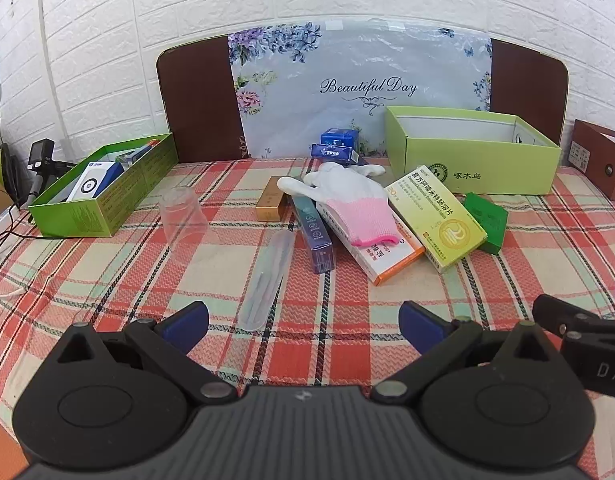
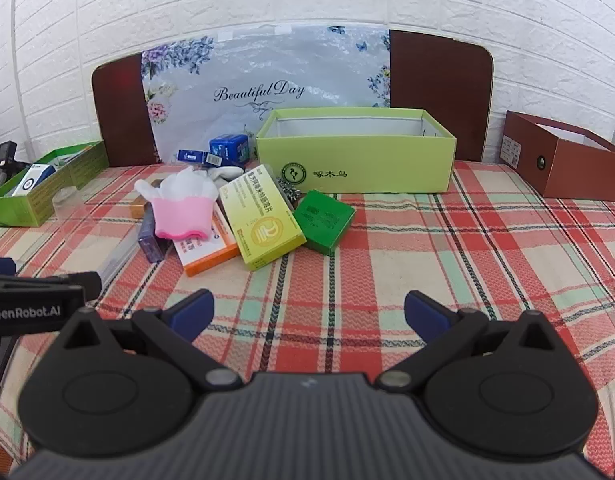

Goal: Organize objects

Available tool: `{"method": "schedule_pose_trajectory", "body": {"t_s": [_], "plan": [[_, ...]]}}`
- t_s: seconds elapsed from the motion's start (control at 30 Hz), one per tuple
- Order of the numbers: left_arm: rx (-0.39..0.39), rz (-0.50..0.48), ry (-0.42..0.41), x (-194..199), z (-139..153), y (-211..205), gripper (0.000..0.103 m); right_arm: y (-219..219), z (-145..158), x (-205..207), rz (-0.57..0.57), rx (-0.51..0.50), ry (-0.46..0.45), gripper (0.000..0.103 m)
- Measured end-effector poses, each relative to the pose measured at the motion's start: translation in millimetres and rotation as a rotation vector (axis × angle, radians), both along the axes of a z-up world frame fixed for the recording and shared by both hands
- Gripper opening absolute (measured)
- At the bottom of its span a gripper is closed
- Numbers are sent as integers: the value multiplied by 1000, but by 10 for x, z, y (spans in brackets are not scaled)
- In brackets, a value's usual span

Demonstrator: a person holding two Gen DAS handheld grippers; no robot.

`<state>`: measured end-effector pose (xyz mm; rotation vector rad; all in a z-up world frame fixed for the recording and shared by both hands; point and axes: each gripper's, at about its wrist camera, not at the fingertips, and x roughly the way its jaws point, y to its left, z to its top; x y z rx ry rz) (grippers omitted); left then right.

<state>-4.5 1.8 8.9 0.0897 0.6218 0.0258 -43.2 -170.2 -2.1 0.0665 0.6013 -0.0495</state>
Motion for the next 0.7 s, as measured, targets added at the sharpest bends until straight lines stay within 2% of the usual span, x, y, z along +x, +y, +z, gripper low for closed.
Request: {"method": "schedule_pose_trajectory", "body": {"t_s": [0.7], "plan": [[-3, 0, 6, 43, 7, -8, 103, 4, -50, 61, -16, -9, 12, 103]]}}
